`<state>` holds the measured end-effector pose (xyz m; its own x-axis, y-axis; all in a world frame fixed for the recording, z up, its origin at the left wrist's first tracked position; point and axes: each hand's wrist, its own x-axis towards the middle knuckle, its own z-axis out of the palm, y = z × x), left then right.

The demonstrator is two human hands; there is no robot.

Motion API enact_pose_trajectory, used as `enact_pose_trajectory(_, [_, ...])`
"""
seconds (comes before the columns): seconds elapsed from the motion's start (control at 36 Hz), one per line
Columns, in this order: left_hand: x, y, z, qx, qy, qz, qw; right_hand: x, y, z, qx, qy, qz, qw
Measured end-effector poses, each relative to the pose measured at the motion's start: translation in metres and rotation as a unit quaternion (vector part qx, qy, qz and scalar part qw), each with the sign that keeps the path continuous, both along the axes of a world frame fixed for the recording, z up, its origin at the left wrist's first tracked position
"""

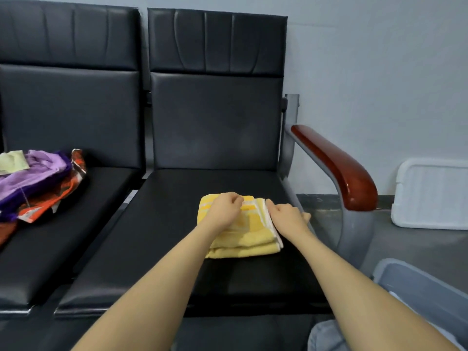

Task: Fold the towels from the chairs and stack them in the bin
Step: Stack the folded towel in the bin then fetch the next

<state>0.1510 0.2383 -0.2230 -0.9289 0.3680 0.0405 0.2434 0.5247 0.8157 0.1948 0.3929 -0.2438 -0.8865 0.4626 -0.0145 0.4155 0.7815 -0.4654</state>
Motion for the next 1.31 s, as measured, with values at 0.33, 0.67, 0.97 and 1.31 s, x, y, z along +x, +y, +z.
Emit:
enact_pose_trajectory(0.33, [-0.004,-0.012,-0.037,-0.370,0.026,0.146,0.917,-0.010,-0.012,-0.009,0.040,-0.018,0.024,0.999])
enact_pose_trajectory(0.67, [-0.007,-0.029,-0.032,-0.332,0.097,0.148,0.927,-0.017,-0.039,-0.009,0.007,0.042,0.075,0.996])
enact_pose_trajectory(0.97, [-0.012,-0.044,-0.045,-0.338,0.063,0.176,0.922,-0.034,-0.042,-0.003,-0.038,0.000,0.007,0.999])
enact_pose_trajectory(1.31, [-0.012,-0.048,-0.043,-0.361,0.061,0.167,0.915,-0.035,-0.057,-0.011,0.078,-0.088,-0.024,0.993])
